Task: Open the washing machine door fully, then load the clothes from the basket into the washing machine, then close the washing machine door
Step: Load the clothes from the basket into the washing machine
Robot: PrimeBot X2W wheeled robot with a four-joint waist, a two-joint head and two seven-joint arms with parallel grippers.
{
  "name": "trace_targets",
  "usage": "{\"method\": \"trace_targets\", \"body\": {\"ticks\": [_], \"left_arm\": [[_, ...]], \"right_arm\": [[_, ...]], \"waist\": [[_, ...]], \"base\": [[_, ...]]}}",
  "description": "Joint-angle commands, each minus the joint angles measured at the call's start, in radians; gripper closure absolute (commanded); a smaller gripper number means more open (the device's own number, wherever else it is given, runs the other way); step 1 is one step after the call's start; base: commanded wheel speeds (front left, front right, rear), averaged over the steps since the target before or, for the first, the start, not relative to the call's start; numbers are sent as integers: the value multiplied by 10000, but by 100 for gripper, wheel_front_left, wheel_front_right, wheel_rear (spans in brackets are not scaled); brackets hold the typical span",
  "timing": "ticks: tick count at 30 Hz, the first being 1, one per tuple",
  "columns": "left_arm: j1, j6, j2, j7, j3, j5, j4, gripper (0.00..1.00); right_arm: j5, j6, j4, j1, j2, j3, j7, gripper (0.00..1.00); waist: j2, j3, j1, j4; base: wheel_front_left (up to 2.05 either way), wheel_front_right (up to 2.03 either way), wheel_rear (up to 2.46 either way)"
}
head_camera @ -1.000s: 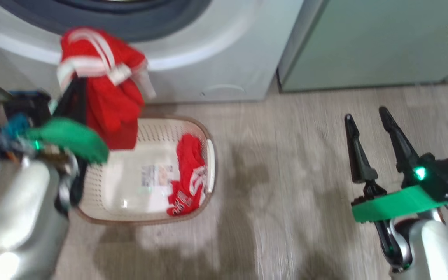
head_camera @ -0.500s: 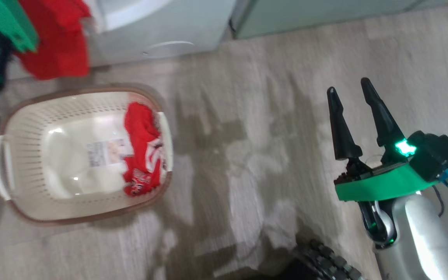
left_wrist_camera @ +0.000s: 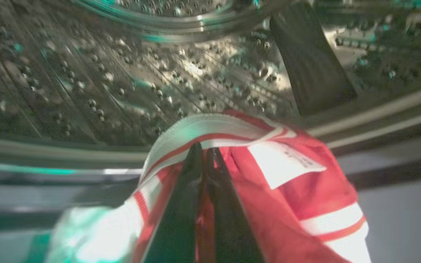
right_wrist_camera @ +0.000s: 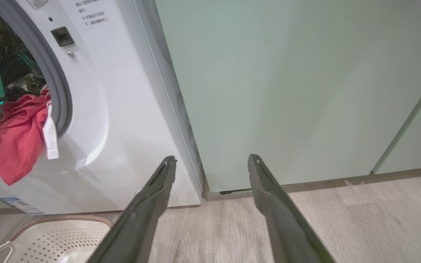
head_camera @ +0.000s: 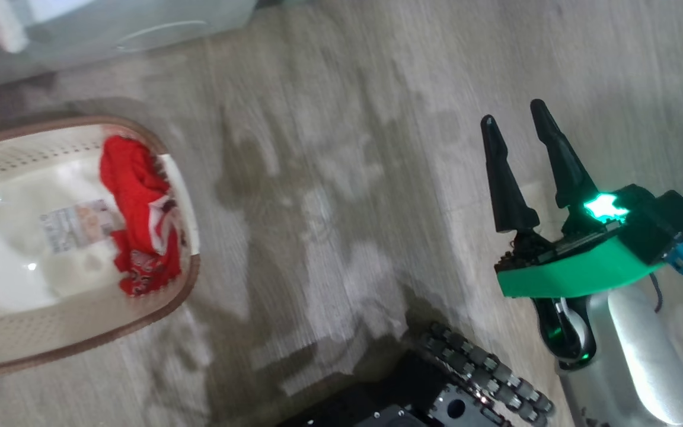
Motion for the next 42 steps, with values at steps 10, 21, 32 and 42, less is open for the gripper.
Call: {"method": "trace_targets", "body": {"ticks": [10, 21, 32, 42], "left_arm": [[-1672, 441, 1378, -852, 543, 710, -1441, 100], [-2380, 278, 1370, -3369, 711, 1017, -602, 100], [-1577, 172, 1009, -4419, 308, 1183, 423, 0], [-135, 568, 230, -5495, 325, 859, -242, 0]], "right_arm": [[424, 0, -605, -120, -6, 346, -90, 0], [613, 0, -673, -297, -6, 453, -91, 0], [520, 0, -576, -190, -6, 248, -91, 0], [100, 0, -533, 14, -6, -146, -91, 0]], "waist": [[0, 968, -1, -519], [0, 1198, -1, -553], [0, 889, -1, -333], [0, 179, -1, 280]], "base": [[0, 0, 0], [0, 0, 0], [0, 0, 0], [0, 0, 0]]}}
